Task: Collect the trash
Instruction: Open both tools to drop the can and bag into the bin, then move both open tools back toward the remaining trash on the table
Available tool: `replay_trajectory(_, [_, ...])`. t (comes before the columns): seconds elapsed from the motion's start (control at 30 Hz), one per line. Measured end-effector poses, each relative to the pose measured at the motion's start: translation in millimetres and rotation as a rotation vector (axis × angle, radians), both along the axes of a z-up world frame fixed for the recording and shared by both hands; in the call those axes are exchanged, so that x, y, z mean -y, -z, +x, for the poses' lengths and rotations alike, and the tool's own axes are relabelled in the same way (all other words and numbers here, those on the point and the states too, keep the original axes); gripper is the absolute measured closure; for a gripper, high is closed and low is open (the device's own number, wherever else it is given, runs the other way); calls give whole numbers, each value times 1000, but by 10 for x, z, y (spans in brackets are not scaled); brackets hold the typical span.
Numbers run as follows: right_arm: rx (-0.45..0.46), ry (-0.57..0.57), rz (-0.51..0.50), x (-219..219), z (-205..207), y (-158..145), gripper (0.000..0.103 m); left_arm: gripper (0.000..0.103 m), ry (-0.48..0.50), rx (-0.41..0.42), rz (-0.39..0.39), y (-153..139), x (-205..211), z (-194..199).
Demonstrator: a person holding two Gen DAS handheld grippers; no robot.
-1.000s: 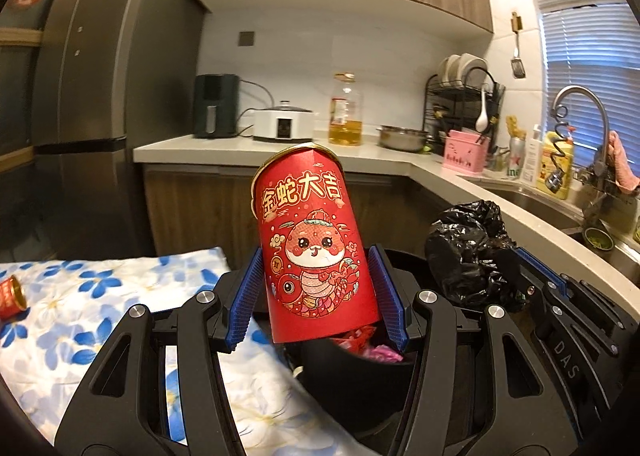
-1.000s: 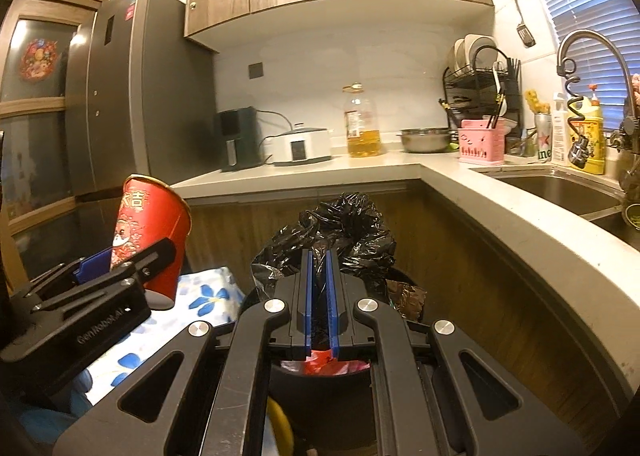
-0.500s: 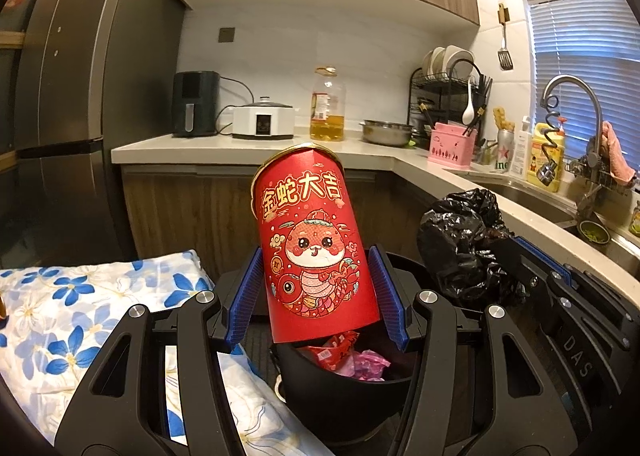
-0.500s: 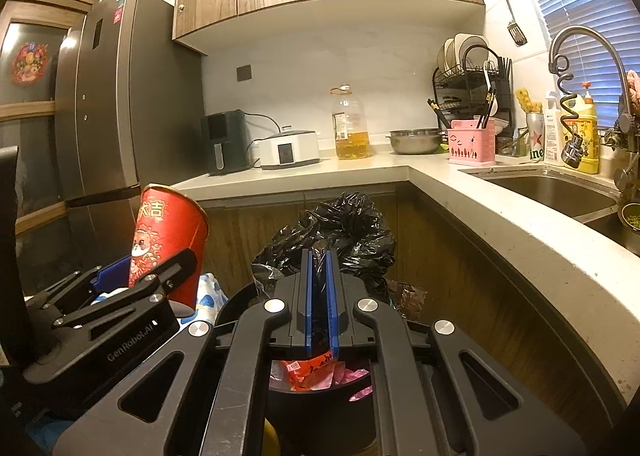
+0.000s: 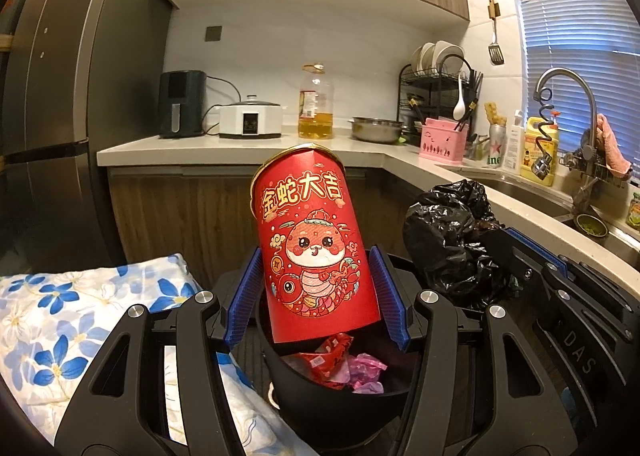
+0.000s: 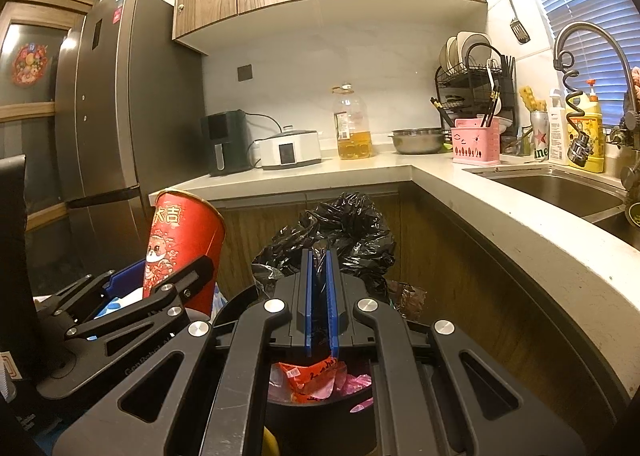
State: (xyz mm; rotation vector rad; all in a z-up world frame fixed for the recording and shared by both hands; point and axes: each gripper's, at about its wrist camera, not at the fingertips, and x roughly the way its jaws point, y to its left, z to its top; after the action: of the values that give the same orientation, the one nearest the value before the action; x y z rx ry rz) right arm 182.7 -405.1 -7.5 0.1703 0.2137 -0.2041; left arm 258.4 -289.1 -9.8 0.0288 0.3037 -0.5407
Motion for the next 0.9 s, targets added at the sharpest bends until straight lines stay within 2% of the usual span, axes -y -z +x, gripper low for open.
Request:
replay_trajectory(0.67, [-7, -22, 28, 125, 158, 86, 94, 47, 29, -11, 18, 162, 123, 190])
replay_trajectory(0.9, [-15, -12, 37, 151, 171, 113, 81, 40, 28, -26, 17, 201, 121, 228])
